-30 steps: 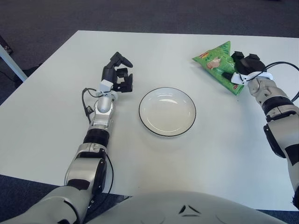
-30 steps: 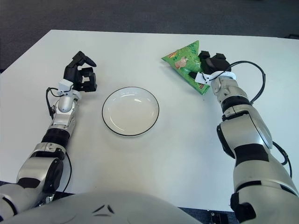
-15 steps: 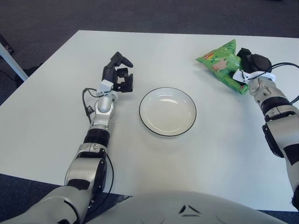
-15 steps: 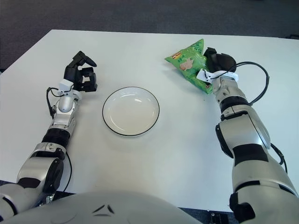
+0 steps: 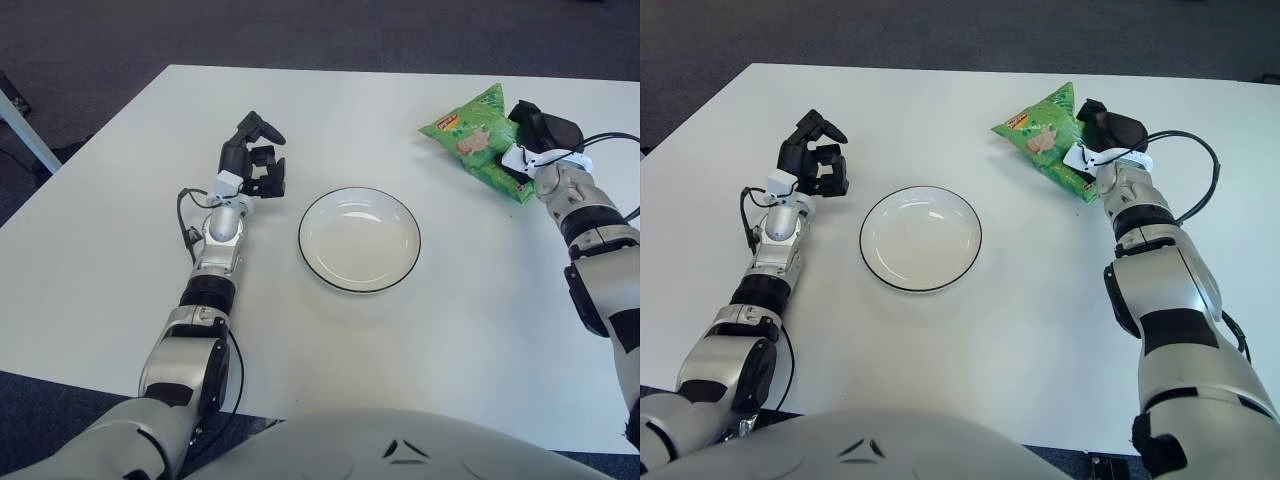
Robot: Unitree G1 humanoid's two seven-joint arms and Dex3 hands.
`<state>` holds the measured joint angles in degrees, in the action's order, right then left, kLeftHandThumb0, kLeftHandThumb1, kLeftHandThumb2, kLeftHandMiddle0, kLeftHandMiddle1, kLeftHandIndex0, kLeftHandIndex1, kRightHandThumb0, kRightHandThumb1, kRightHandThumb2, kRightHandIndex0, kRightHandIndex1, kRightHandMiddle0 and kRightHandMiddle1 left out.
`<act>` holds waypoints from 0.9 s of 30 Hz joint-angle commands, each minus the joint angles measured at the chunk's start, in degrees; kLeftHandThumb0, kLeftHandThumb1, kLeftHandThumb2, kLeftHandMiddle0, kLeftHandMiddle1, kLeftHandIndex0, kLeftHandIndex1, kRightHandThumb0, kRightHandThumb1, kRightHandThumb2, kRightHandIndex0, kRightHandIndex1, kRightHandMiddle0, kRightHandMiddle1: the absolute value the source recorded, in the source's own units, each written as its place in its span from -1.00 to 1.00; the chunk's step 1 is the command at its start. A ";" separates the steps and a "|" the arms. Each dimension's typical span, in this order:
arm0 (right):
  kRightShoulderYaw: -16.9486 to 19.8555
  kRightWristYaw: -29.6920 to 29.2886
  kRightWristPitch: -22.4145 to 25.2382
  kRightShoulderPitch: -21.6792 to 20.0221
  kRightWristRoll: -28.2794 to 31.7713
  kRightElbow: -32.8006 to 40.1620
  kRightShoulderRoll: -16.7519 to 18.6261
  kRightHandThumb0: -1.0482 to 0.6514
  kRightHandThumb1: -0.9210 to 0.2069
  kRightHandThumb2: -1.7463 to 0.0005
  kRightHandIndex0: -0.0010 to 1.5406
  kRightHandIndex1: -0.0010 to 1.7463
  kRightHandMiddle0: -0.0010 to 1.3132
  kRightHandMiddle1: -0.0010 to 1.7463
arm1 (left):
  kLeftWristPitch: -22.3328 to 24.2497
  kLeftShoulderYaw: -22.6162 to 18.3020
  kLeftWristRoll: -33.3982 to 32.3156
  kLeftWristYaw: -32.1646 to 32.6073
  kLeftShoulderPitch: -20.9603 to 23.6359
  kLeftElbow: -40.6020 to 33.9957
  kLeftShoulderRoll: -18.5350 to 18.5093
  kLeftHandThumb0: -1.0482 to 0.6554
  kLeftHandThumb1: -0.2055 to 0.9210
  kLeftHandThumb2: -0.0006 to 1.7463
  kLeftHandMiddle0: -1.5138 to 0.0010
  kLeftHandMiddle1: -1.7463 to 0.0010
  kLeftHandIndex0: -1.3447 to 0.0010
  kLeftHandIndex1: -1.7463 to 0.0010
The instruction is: Put the snack into the plate.
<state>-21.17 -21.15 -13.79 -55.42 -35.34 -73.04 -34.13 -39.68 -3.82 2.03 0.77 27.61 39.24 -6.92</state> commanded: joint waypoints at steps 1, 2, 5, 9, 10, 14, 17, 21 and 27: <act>0.44 2.21 -0.91 -0.01 0.52 3.21 -1.40 0.23 0.60 -0.83 0.16 0.79 -0.06 1.00 | -0.04 0.35 0.27 -0.23 -6.16 4.63 1.06 -0.31 0.03 0.43 -0.68 -1.00 0.16 -1.00; 0.61 2.46 -1.07 0.14 0.61 4.85 -1.82 0.23 0.60 -0.83 0.15 0.80 -0.06 1.00 | 0.04 0.35 0.29 -0.21 -6.13 4.69 1.02 -0.31 0.03 0.43 -0.68 -1.00 0.16 -1.00; 0.99 2.64 -1.12 0.69 0.77 6.96 -2.19 0.23 0.60 -0.84 0.15 0.82 -0.06 1.00 | 0.27 0.30 0.33 -0.14 -6.06 4.83 0.90 -0.31 0.04 0.42 -0.68 -1.00 0.16 -1.00; 2.02 3.17 -0.95 1.05 1.51 8.71 -2.09 0.23 0.59 -0.84 0.14 0.83 -0.07 1.00 | 0.65 0.17 0.47 0.21 -5.84 5.09 0.72 -0.31 0.04 0.42 -0.68 -1.00 0.16 -1.00; 2.24 3.33 -0.92 1.08 1.63 9.13 -2.11 0.23 0.59 -0.84 0.14 0.83 -0.07 1.00 | 0.70 0.14 0.49 0.26 -5.80 5.13 0.70 -0.31 0.04 0.42 -0.68 -1.00 0.16 -1.00; 3.62 4.98 -0.38 1.08 2.31 13.37 -2.36 0.23 0.59 -0.84 0.14 0.83 -0.08 1.00 | 1.36 -0.04 0.39 0.35 -5.63 5.20 0.57 -0.31 0.02 0.43 -0.69 -1.00 0.15 -1.00; 4.98 6.88 0.35 1.95 2.94 18.85 -2.83 0.23 0.59 -0.84 0.14 0.83 -0.08 1.00 | 2.10 -0.30 0.40 0.69 -5.43 5.27 0.45 -0.31 0.01 0.44 -0.69 -1.00 0.15 -1.00; 6.39 8.85 1.36 3.64 3.35 24.56 -3.31 0.23 0.58 -0.83 0.15 0.83 -0.09 1.00 | 2.64 -0.50 0.67 1.24 -5.33 5.28 0.39 -0.31 0.01 0.44 -0.69 -1.00 0.14 -1.00; 8.69 11.51 0.86 5.48 5.13 30.86 -3.18 0.23 0.61 -0.86 0.15 0.85 -0.07 1.00 | 3.08 -0.99 1.29 3.26 -4.84 5.80 0.33 -0.31 0.02 0.43 -0.67 -1.00 0.15 -1.00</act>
<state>-13.82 -10.60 -12.92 -51.68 -31.40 -45.66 -36.74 -37.27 -4.82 2.40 2.71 28.49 40.80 -7.34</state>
